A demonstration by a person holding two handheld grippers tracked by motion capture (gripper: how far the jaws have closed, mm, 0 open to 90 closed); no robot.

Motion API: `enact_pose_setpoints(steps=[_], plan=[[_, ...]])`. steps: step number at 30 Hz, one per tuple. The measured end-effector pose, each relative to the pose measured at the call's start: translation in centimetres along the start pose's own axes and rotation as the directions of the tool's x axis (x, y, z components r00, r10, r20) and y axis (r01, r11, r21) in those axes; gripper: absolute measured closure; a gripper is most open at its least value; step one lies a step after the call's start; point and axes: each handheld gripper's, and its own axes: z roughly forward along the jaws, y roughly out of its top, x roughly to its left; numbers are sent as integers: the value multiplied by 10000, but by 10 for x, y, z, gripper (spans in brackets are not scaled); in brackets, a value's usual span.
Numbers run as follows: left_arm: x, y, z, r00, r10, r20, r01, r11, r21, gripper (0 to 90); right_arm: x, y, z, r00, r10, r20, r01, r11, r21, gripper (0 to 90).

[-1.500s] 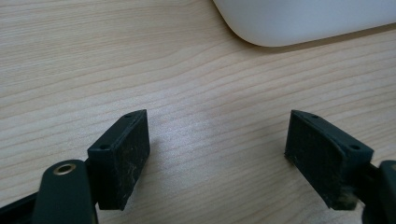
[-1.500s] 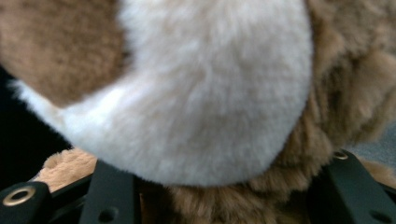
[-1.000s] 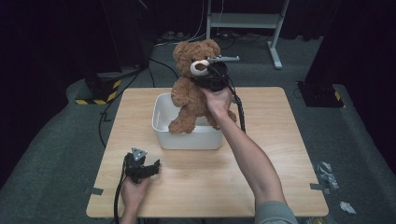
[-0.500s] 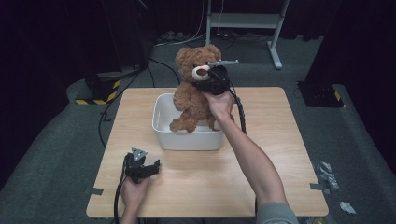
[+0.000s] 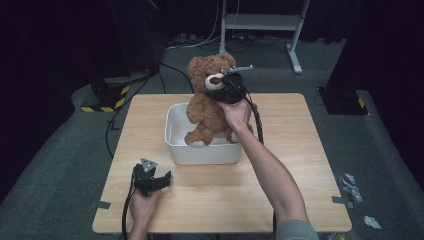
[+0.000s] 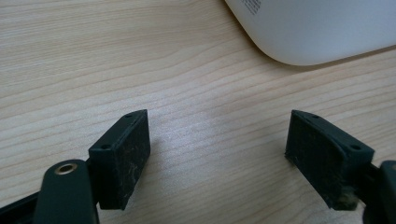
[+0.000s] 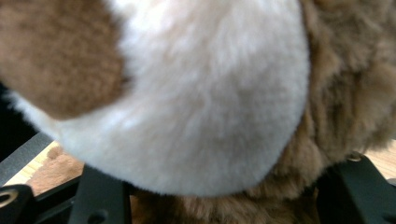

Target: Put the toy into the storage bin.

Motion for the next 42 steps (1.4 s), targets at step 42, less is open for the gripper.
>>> enact_pose_setpoints(steps=[42], plan=[[0, 0, 0, 10000, 19, -25, -19, 10000, 53, 218, 2, -19, -1, 9966, -519, 634, 424, 9887, 1435, 308]])
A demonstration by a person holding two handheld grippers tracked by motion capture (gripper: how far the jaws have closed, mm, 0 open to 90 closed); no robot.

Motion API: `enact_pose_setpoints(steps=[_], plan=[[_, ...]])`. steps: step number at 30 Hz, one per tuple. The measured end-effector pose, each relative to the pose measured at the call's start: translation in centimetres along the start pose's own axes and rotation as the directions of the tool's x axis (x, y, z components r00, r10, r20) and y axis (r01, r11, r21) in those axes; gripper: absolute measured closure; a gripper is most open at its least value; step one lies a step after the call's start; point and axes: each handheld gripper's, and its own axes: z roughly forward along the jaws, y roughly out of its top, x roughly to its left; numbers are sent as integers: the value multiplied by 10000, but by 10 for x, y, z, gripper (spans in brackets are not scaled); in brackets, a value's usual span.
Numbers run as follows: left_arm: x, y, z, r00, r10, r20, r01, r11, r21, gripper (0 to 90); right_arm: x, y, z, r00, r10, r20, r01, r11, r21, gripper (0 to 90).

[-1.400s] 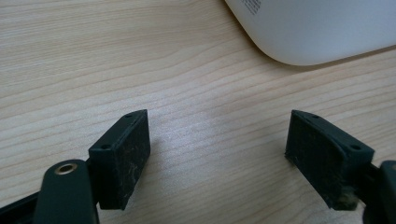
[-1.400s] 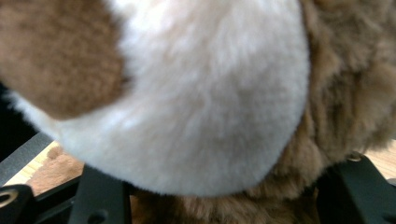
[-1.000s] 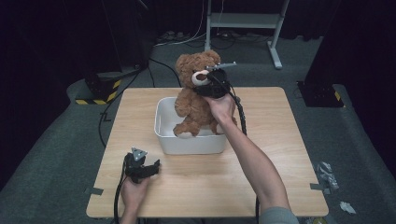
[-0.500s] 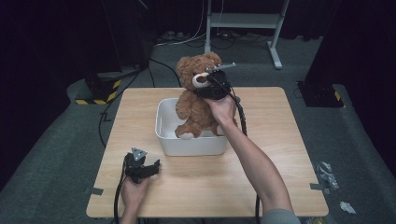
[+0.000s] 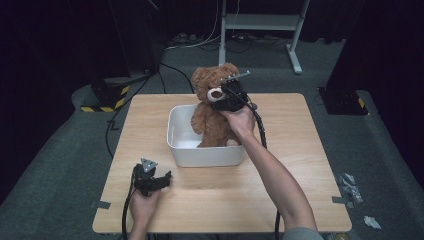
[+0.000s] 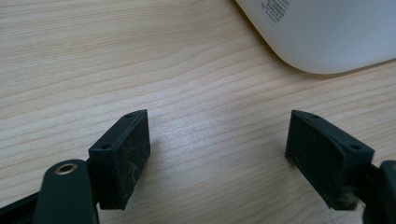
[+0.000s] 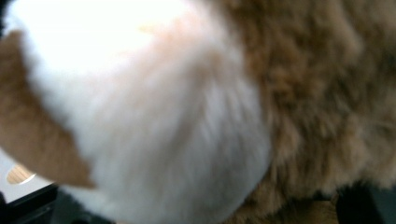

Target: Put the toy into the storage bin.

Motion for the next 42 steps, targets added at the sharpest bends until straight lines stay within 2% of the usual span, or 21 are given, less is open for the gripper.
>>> enact_pose_setpoints(steps=[4, 7, 10, 24, 42], plan=[[0, 0, 0, 10000, 5, 2, -5, 10000, -3, 218, -1, -4, 0, 9999, 116, -83, -116, 9999, -76, 297], [0, 0, 0, 10000, -1, -3, 1, 10000, -2, 218, -1, -6, 1, 10000, -5, -18, 5, 9999, 125, 286], [0, 0, 0, 10000, 11, 13, -11, 10000, -14, 218, 0, -9, 1, 10000, -38, -25, 39, 9999, 100, 277], [0, 0, 0, 10000, 81, 4, -81, 10000, -5, 225, -7, -12, 1, 9964, 330, -778, -301, 9988, 379, 153], [0, 0, 0, 10000, 74, 36, -74, 10000, 1, 225, -10, -16, -7, 9967, 89, -805, -62, 9994, 338, 140]])
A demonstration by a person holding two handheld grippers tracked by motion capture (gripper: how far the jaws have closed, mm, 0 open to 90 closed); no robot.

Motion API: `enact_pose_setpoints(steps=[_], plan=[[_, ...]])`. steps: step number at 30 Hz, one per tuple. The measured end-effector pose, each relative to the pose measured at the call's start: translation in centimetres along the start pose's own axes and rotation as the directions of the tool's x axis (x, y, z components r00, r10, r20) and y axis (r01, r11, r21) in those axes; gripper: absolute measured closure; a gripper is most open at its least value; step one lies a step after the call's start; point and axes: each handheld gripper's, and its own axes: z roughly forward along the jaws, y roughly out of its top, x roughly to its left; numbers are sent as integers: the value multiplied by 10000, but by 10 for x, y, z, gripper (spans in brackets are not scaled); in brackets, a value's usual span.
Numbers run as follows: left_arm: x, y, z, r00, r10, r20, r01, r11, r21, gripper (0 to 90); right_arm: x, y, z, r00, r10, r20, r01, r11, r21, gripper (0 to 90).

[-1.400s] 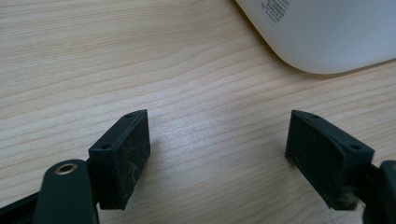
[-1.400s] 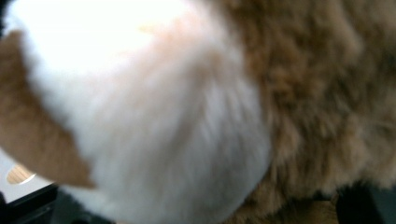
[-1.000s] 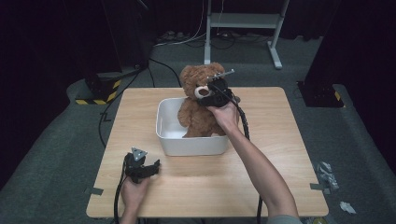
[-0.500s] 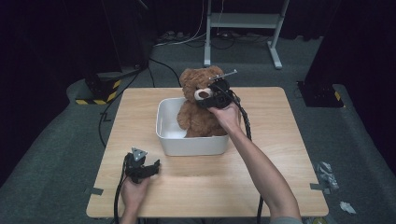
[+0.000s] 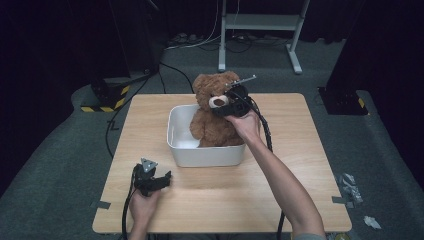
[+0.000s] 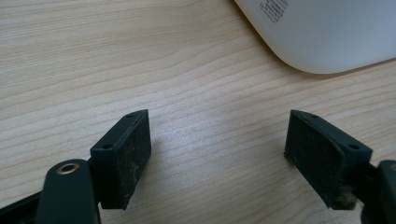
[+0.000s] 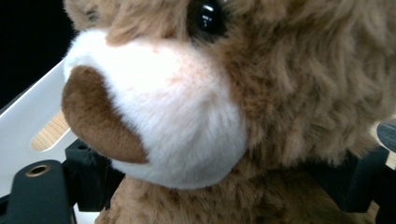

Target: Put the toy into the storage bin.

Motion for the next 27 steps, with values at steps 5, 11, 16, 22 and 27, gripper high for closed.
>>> enact_pose_setpoints(steps=[5, 11, 16, 22, 27], plan=[[0, 0, 0, 10000, -5, -13, 5, 10000, -7, 225, 1, 0, -2, 9999, -134, 42, 134, 9999, -34, 140], [0, 0, 0, 10000, 5, -3, -5, 10000, 1, 225, 1, -2, -6, 9997, -209, 83, 210, 9998, -23, 140], [0, 0, 0, 10000, 29, -9, -29, 10000, -5, 225, 1, -2, -9, 9995, -285, 140, 285, 9996, -6, 140], [0, 0, 0, 10000, 40, 18, -40, 10000, -4, 228, 2, -4, -13, 9993, -302, 231, 306, 9994, -144, 139], [0, 0, 0, 10000, 12, 26, -12, 10000, -23, 228, 1, -6, -15, 9994, -307, 158, 309, 9994, -175, 139]])
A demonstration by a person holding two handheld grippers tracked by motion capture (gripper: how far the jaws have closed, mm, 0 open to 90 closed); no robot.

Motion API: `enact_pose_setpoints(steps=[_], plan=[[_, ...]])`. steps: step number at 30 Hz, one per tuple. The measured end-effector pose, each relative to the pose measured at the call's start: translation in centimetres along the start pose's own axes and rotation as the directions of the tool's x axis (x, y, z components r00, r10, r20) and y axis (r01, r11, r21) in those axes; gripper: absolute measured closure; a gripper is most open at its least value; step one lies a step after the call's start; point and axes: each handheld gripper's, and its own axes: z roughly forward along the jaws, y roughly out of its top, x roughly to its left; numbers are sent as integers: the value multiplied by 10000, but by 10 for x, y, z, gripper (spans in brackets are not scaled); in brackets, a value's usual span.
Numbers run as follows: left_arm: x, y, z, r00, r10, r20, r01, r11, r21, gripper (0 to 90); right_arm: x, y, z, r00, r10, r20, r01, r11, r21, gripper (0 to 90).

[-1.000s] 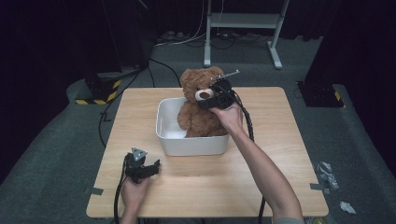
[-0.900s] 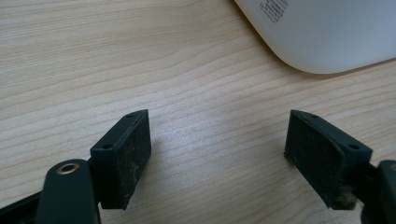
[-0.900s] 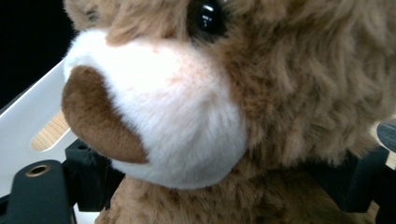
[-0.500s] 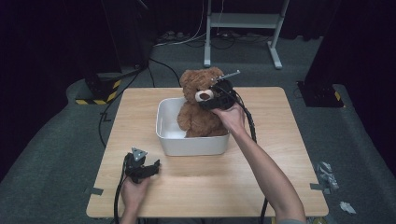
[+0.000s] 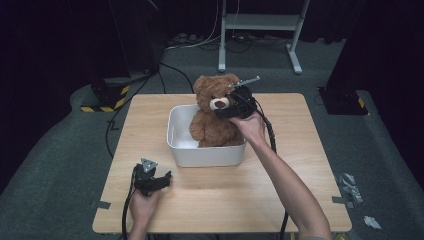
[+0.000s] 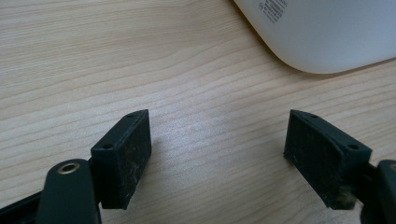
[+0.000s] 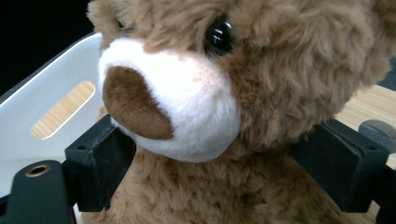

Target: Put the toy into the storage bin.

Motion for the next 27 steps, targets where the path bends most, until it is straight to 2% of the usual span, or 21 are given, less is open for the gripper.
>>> enact_pose_setpoints(steps=[8, 11, 15, 21, 24, 27], plan=[[0, 0, 0, 10000, 68, -1, -68, 10000, 56, 228, 3, 0, -9, 9998, -16, -196, 9, 9993, -375, 139], [0, 0, 0, 10000, 70, -14, -70, 10000, 53, 228, 2, 0, -15, 9993, 135, -345, -155, 9982, -581, 141], [0, 0, 0, 10000, 72, -1, -72, 10000, 58, 228, 1, 0, -26, 9997, 64, -224, -85, 9954, -959, 163], [0, 0, 0, 10000, 61, -1, -61, 10000, 51, 228, -3, -3, -39, 9998, 180, -72, -188, 9917, -1273, 173], [0, 0, 0, 10000, 69, -2, -69, 10000, 60, 228, -6, -6, -45, 9997, 239, -102, -252, 9869, -1593, 183], [0, 0, -1, 10000, 71, 1, -71, 10000, 70, 228, -8, -8, -49, 9996, 286, -64, -292, 9862, -1630, 185]])
